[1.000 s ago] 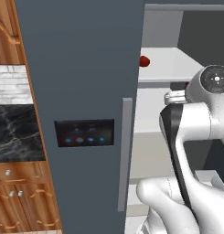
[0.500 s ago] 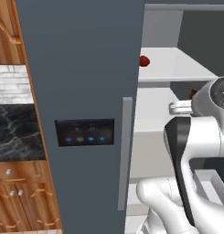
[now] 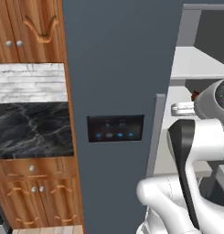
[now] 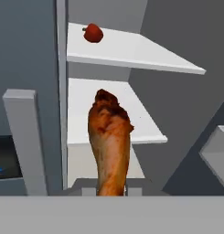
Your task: Take the cheese, chicken drumstick, and bell pepper from the fridge and place them on the plate on the dining counter to create an appetizer plate.
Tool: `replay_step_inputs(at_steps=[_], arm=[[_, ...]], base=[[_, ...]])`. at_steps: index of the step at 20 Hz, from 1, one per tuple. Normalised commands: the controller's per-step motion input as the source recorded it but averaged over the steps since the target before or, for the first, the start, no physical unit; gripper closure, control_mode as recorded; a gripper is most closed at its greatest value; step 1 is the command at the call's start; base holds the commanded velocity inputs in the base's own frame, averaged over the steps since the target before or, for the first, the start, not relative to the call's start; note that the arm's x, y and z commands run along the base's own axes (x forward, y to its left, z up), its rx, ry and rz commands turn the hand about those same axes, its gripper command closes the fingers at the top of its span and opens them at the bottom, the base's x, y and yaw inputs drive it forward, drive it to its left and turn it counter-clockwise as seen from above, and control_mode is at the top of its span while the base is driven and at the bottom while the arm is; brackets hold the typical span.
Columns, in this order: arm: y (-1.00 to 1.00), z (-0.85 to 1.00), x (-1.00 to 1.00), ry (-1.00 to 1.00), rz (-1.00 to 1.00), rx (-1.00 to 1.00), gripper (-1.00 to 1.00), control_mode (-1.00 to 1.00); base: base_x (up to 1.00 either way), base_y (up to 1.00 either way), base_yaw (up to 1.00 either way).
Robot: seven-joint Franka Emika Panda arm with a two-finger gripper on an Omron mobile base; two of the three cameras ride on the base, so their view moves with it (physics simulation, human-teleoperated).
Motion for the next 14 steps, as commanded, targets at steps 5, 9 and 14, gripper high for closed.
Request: replay_step_inputs(at_steps=[5, 9, 14], arm=[[0.00, 0.00, 0.00, 0.00, 0.00, 0.00, 1.00, 1.00], [0.00, 0.00, 0.00, 0.00, 0.00, 0.00, 1.00, 1.00], [0.00, 0.00, 0.00, 0.00, 0.00, 0.00, 1.00, 1.00]], base=[[0.00, 1.00, -0.02], [-0.04, 1.00, -0.03], [-0.63, 1.00, -0.08]])
